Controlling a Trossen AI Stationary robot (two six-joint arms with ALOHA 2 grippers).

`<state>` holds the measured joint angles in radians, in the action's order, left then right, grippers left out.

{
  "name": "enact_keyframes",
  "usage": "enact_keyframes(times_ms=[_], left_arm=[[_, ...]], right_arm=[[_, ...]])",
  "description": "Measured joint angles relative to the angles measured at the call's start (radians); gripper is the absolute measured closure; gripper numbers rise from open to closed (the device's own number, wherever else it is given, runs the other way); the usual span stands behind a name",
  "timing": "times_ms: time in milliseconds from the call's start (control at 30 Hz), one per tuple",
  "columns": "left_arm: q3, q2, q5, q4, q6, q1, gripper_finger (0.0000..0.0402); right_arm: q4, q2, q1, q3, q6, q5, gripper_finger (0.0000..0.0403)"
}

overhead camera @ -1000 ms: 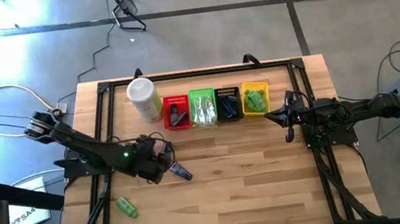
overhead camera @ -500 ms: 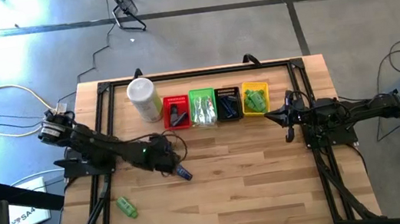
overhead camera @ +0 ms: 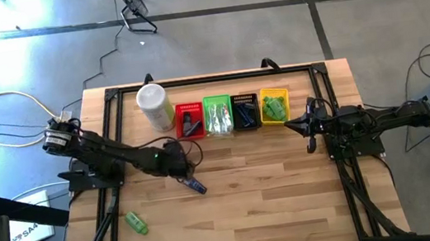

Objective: Pick & Place Travel size toiletries
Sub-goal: Put the blue shave cream into the red bin

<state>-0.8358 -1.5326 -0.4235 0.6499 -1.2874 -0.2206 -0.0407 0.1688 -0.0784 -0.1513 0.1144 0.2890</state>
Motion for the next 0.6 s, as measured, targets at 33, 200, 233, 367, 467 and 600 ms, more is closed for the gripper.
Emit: enact_keyframes(times_ms=[33, 200, 233, 367, 467, 600], left_arm=[[0.015, 0.000, 0.002, -0.016, -0.002, 0.000, 0.0080], [0.060, 0.000, 0.002, -0.051, -0.045, 0.000, 0.0080], [0.064, 0.000, 0.002, -0.057, -0.045, 0.000, 0.0080], [0.066, -0.003, 0.000, -0.066, -0.032, 0.000, 0.0080], [0.066, -0.012, -0.010, -0.092, -0.023, 0.000, 0.0080], [0.066, -0.036, -0.027, -0.109, -0.023, 0.000, 0.0080]], right_arm=[[0.000, 0.000, 0.000, 0.000, -0.002, 0.000, 0.0401], [0.000, 0.000, 0.000, 0.000, -0.006, 0.000, 0.0401], [0.000, 0.000, 0.000, 0.000, -0.006, 0.000, 0.0401], [0.001, 0.000, 0.000, 0.000, -0.006, 0.000, 0.0401], [0.003, 0.000, 0.000, 0.000, -0.006, 0.000, 0.0401], [0.008, 0.000, 0.000, 0.000, -0.006, 0.000, 0.0401]])
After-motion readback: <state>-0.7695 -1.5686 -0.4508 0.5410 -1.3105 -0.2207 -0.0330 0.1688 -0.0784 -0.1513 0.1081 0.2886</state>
